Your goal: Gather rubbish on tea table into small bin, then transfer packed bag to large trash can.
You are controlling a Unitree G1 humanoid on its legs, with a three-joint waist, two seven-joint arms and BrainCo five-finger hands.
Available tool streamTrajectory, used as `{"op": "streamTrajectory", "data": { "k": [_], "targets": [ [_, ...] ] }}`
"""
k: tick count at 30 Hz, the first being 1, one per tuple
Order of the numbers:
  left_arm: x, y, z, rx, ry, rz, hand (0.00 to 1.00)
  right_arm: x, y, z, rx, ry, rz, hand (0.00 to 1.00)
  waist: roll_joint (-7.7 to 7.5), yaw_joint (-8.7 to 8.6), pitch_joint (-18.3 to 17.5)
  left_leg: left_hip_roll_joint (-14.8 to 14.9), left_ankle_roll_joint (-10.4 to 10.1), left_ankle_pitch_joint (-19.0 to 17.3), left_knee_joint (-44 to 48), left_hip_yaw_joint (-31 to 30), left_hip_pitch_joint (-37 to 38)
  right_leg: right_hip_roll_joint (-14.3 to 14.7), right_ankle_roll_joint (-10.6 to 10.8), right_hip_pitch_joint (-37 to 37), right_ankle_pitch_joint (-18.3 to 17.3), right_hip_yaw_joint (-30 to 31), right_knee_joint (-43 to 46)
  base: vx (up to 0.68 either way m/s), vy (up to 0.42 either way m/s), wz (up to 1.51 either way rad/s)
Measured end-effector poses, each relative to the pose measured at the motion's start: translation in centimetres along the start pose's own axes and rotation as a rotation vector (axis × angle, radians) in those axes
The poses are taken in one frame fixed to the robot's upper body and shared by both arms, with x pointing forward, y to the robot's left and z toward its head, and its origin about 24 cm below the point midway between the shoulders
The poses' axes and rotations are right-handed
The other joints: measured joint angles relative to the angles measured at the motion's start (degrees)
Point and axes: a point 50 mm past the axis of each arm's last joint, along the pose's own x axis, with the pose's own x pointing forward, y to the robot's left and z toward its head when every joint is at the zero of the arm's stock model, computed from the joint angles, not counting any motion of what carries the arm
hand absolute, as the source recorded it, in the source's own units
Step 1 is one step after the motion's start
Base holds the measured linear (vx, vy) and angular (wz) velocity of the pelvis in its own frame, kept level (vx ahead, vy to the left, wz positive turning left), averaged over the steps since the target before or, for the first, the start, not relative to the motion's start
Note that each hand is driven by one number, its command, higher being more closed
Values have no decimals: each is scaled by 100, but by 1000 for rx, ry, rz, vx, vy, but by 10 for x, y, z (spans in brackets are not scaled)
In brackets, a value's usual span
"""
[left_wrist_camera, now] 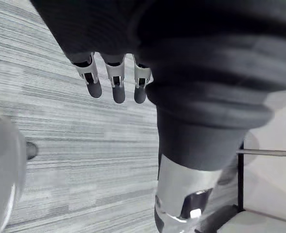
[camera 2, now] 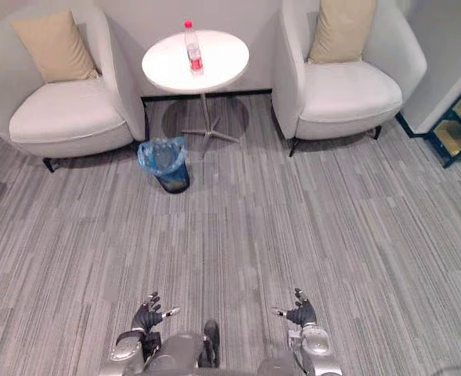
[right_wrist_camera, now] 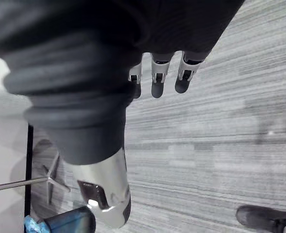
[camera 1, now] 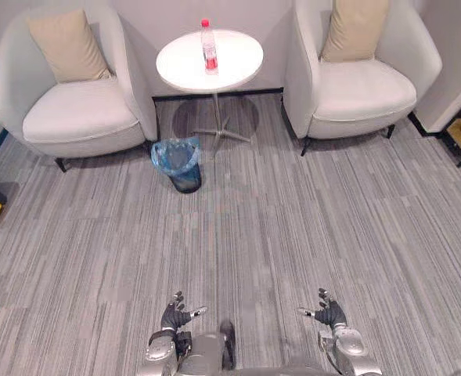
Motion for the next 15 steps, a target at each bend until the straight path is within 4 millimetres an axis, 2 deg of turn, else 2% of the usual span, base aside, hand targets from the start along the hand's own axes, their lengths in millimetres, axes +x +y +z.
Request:
{"op": "streamTrajectory", "data": {
  "k": [1, 3, 4, 5, 6, 7, 8, 9, 10, 11, 12, 13, 14, 15],
  "targets": [
    [1, 0, 1, 0, -3, 0, 0, 0, 0, -1, -1, 2, -1, 0, 2, -7, 1, 16, -4, 3, 1, -2, 36, 15, -11, -57, -7, -42, -100, 531, -22, 34],
    [1, 0, 2, -1, -1, 2, 0, 2, -2, 2, -11, 3, -2, 0, 100, -133, 54, 239, -9, 0, -80, -166, 390, 316, -67, -547, 115, -192, -1564, 483, -102, 36],
    [2, 0, 2, 0, 0, 2, 0, 2, -2, 1, -10, 4, -3, 0, 108, -168, 65, 280, -21, -7, -157, -221, 483, 385, -96, -621, 258, -163, -1966, 459, -141, 52],
    [3, 0, 3, 1, 1, 2, 0, 2, -1, 0, -10, 9, -3, 0, 91, -220, 72, 329, -66, -31, -277, -277, 631, 472, -86, -715, 605, -100, -2619, 482, -193, 48],
    [3, 2, 3, 5, -1, 6, 0, 1, -1, -1, -8, 13, -1, 0, -2, -256, 75, 345, -308, -155, -345, -316, 796, 523, -68, -703, 1191, -62, -3483, 400, -182, 44],
    [3, 5, 3, 10, -2, 12, 0, 1, 0, -2, -7, 15, 0, 0, -85, -262, 76, 319, -475, -261, -378, -348, 873, 501, -69, -687, 1491, -14, -3810, 514, -268, 47],
    [3, 4, 0, 8, 15, 11, 0, -1, -3, -7, -9, 31, -7, 0, -118, -283, 97, 350, -663, -492, -421, -498, 1110, 487, -464, -675, 2325, 57, -3632, 513, -274, 24],
    [3, -1, -3, 0, 28, 3, 0, 0, -7, -6, -18, 33, -15, 0, 39, -278, 78, 503, -689, -517, -420, -541, 1147, 598, -360, -723, 2112, -1, -3413, 581, -323, 32],
    [2, -4, -5, -6, 35, -3, 0, 2, -8, -4, -13, 31, -21, 0, 163, -307, 43, 739, -716, -531, -152, -663, 1045, 756, -484, -702, 1740, -166, -3224, 460, -252, 19],
    [2, -5, -4, -7, 33, -3, 0, 2, -8, -4, -7, 33, -22, 0, 187, -305, 43, 835, -728, -538, 77, -712, 965, 811, -538, -639, 1644, -274, -3225, 438, -285, 45],
    [3, -5, -3, -9, 30, -5, 0, 1, -7, -6, 14, 39, -26, 0, 241, -320, 45, 1023, -755, -537, 803, -926, 666, 963, -595, -413, 1503, -440, -3351, 436, -303, 54],
    [4, -7, 0, -13, 24, -10, 0, 0, -6, -9, 24, 46, -27, 0, 284, -332, 67, 1201, -1039, -360, 1990, -1071, 166, 1122, -646, -54, 1433, -606, -3625, 509, -339, 57],
    [4, -8, 0, -14, 22, -14, 0, 0, -6, -9, 19, 46, -23, 0, 303, -308, 84, 1289, -1245, -275, 2673, -1118, -121, 1214, -667, 167, 1421, -639, -3800, 332, -207, 33],
    [4, -9, 0, -16, 23, -22, 0, 0, -4, -10, 10, 49, -16, 0, 330, -255, 107, 1406, -1251, -291, 3562, -1094, -464, 1345, -700, 468, 1416, -643, -4027, 402, -194, 3]
  ]
}}
